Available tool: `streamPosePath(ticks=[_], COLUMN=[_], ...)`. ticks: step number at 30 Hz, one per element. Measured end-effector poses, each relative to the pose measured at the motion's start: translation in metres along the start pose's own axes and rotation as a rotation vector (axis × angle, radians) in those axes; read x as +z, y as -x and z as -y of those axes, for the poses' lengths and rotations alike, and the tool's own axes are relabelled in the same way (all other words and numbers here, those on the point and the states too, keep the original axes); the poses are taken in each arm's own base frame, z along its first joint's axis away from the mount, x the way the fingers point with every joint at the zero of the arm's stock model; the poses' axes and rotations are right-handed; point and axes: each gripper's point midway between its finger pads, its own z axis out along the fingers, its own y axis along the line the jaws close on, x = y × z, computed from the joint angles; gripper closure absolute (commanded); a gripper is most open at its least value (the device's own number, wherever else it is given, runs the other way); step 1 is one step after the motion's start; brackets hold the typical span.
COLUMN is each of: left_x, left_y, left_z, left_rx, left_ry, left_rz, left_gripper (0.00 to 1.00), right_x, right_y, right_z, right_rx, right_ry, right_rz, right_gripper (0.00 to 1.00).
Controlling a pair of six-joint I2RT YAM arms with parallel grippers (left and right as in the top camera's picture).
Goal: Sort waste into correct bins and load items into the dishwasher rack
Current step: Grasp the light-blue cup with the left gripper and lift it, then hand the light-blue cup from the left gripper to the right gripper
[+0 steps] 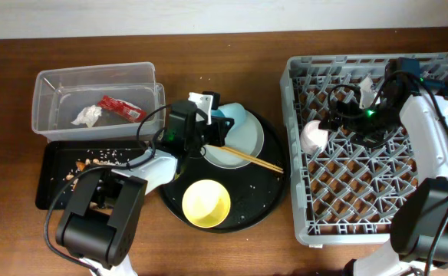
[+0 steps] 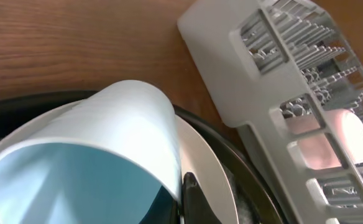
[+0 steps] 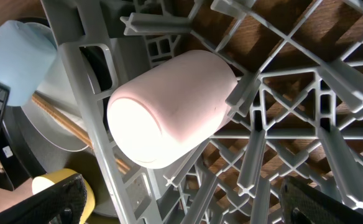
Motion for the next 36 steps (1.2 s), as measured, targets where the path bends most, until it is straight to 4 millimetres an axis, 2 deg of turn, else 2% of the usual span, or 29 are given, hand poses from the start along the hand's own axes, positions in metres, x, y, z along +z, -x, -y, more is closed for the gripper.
streamPosePath(ticks=[3, 5, 6, 8, 9, 10, 12, 15, 17, 20, 21, 22, 27, 29, 32, 36], left_x=[-0.002, -0.012, -0.023, -0.046, -0.064, -0.078, -0.093, -0.094, -0.091, -0.106, -0.109, -0.12, -0.123, -0.122, -0.122, -0.122], left_y=[0.013, 0.021, 0.025, 0.038, 0.048, 0.051, 0.038, 0.023, 0.015, 0.035, 0.037, 0.046, 0.046, 0.039, 0.035, 0.034], left_z=[0.014, 0.029, 0.034, 0.045, 0.056, 0.066, 0.087, 0.111, 0.137, 0.161, 0.164, 0.174, 0.177, 0.184, 0.189, 0.189], left_rx=[0.033, 0.011, -0.022, -0.056, -0.069, -0.077, -0.086, -0.077, -0.005, 0.167, 0.172, 0.224, 0.163, 0.172, 0.177, 0.183], left_ry=[-0.085, -0.209, -0.28, -0.405, -0.505, -0.587, -0.712, -0.786, -0.845, -0.919, -0.924, -0.954, -0.959, -0.978, -0.989, -0.991], left_rz=[0.048, 0.037, 0.017, -0.008, -0.034, -0.072, -0.169, -0.244, -0.26, -0.156, -0.151, -0.111, -0.151, -0.174, -0.189, -0.19], left_gripper=[1.0, 1.0, 1.0, 1.0, 1.0, 1.0, 1.0, 1.0, 1.0, 1.0, 1.0, 1.0, 1.0, 1.0, 1.0, 1.0], right_x=[0.0, 0.0, 0.0, -0.005, -0.014, -0.027, -0.04, -0.037, -0.032, -0.029, -0.028, -0.027, -0.034, -0.039, -0.039, -0.041], right_y=[0.0, -0.002, -0.006, -0.023, -0.034, -0.048, -0.058, -0.066, -0.072, -0.072, -0.068, -0.065, -0.062, -0.068, -0.076, -0.071], right_z=[0.0, -0.001, -0.008, -0.036, -0.061, -0.084, -0.109, -0.135, -0.152, -0.159, -0.16, -0.16, -0.171, -0.188, -0.202, -0.198], right_rx=[0.0, 0.004, -0.016, -0.12, -0.231, -0.246, -0.361, -0.509, -0.595, -0.634, -0.641, -0.635, -0.594, -0.601, -0.629, -0.614], right_ry=[0.0, 0.004, 0.045, 0.219, 0.381, 0.537, 0.684, 0.753, 0.78, 0.791, 0.788, 0.784, 0.853, 0.926, 0.966, 0.968], right_rz=[-0.001, -0.01, -0.024, -0.077, -0.086, -0.113, -0.086, -0.067, -0.067, -0.055, -0.039, -0.033, -0.021, -0.026, -0.043, -0.026], right_gripper=[0.02, 0.02, 0.02, 0.02, 0.02, 0.02, 0.02, 0.02, 0.02, 0.02, 0.02, 0.02, 0.02, 0.02, 0.02, 0.07])
